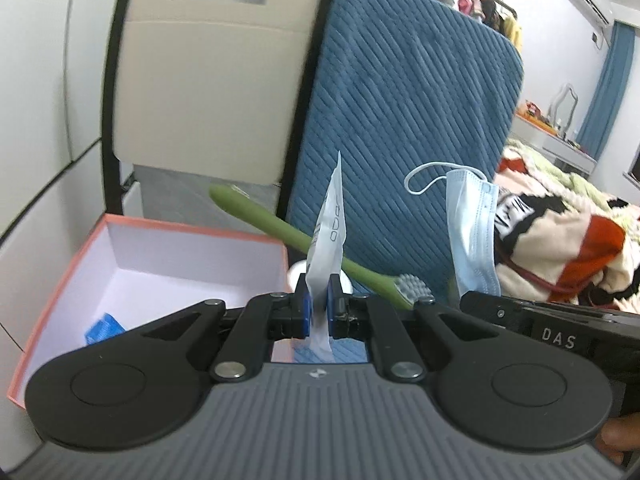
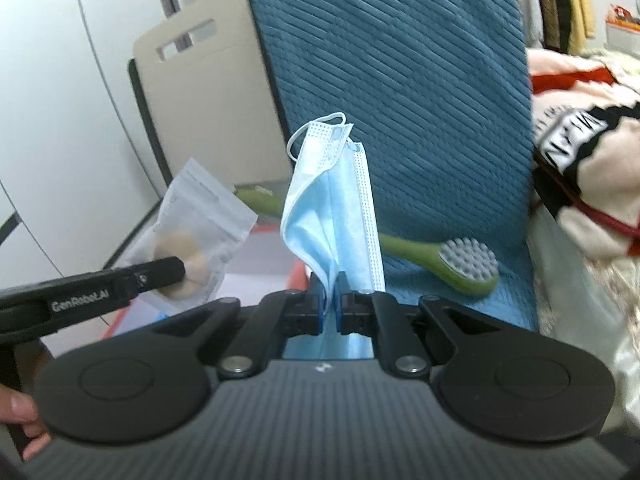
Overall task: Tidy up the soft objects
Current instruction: 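Lift the sponge bag and blue mask with both tools over the pink box, then open both tools to drop the bag and mask into the box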
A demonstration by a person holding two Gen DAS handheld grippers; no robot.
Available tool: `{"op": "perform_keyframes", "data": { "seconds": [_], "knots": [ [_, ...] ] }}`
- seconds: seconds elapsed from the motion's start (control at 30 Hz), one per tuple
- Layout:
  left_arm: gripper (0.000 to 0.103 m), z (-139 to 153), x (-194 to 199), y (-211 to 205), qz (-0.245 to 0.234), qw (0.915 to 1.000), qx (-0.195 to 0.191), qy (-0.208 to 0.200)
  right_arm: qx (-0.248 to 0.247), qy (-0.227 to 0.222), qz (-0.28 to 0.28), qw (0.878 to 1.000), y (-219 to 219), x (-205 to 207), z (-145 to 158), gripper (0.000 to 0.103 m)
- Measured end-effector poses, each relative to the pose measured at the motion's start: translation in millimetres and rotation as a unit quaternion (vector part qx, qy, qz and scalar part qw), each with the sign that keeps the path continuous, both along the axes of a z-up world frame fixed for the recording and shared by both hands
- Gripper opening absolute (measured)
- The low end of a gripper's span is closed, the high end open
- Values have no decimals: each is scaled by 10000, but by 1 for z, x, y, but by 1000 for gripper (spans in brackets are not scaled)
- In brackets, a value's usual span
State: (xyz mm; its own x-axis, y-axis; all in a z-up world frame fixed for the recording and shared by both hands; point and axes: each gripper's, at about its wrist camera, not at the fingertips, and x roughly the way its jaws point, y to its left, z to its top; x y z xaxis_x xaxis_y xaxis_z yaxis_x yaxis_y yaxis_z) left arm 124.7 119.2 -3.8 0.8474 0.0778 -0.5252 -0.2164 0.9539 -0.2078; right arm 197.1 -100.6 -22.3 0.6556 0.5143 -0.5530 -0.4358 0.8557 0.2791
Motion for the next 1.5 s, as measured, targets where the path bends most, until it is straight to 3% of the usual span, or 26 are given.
{"op": "perform_keyframes", "data": {
  "seconds": [0.23,0.47,0.63,1.0,1.2,1.5],
  "knots": [
    [9,3,-9,50,332,9994,-18,-16,59,-178,312,9993,41,2,23,9],
    [9,-23,-23,96,641,9977,27,200,20,-174,701,9974,93,-4,25,9],
    [9,-62,-32,133,899,9939,-299,571,-143,-3,926,9956,130,-5,1,9],
    [9,-124,-29,171,1047,9840,-447,1371,-671,705,1213,9878,191,15,-66,10],
    [9,-131,-24,168,1058,9829,-529,1408,-845,960,1228,9842,204,20,-89,11],
    [11,-130,-31,167,1252,9813,-384,1413,-979,857,1134,9850,203,17,-86,12]
  ]
}}
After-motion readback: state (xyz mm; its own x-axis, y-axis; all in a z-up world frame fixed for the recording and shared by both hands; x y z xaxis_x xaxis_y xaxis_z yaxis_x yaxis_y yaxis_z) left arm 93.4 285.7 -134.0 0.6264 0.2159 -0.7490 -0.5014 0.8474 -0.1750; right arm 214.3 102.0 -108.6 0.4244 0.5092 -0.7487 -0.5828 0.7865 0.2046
